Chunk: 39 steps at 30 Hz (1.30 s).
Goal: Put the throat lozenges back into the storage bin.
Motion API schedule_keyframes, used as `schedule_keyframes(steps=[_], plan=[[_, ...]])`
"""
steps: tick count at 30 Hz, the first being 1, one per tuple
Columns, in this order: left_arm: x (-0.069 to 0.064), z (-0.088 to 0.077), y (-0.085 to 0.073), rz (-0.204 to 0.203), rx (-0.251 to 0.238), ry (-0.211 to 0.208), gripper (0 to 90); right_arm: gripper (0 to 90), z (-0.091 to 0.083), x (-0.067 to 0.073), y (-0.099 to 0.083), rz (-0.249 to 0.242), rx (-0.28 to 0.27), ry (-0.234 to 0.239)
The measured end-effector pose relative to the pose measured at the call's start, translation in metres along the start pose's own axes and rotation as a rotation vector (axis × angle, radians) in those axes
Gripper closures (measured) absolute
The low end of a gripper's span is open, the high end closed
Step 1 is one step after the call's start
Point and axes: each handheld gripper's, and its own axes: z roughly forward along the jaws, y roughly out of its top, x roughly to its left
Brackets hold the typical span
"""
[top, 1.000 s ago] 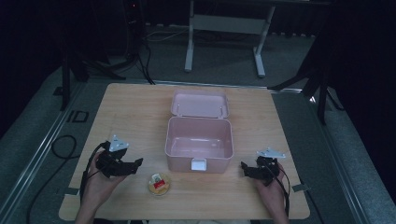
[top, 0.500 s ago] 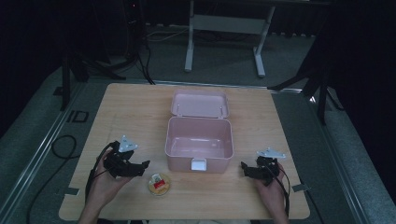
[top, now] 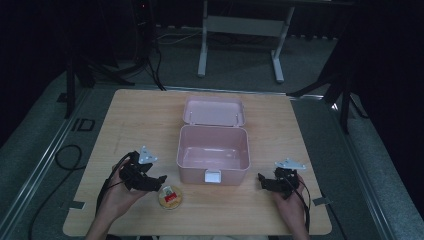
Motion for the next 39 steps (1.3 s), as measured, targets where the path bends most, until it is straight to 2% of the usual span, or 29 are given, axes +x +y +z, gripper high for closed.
schedule_keyframes(steps=[9, 11, 19, 27, 36, 39], plan=[[-0.008, 0.003, 0.006, 0.054, 0.048, -0.037, 24.7, 13.1, 0.0, 0.0, 0.0, 0.0, 0.0, 0.0], [-0.008, 0.004, 0.007, 0.056, 0.051, -0.042, 24.7, 13.1, 0.0, 0.0, 0.0, -0.001, 0.0, 0.0], [-0.017, 0.008, 0.011, 0.118, 0.096, -0.081, 22.2, 13.1, 0.0, 0.0, 0.0, 0.0, 0.0, 0.0], [-0.025, 0.015, 0.01, 0.163, 0.132, -0.108, 20.8, 13.1, 0.0, 0.0, 0.0, 0.0, -0.001, 0.0], [-0.032, 0.022, 0.008, 0.189, 0.17, -0.134, 20.2, 13.1, 0.0, 0.0, 0.0, 0.0, -0.001, 0.0], [-0.036, 0.028, 0.005, 0.209, 0.197, -0.144, 20.2, 13.1, 0.0, 0.0, 0.0, 0.0, -0.001, 0.0]])
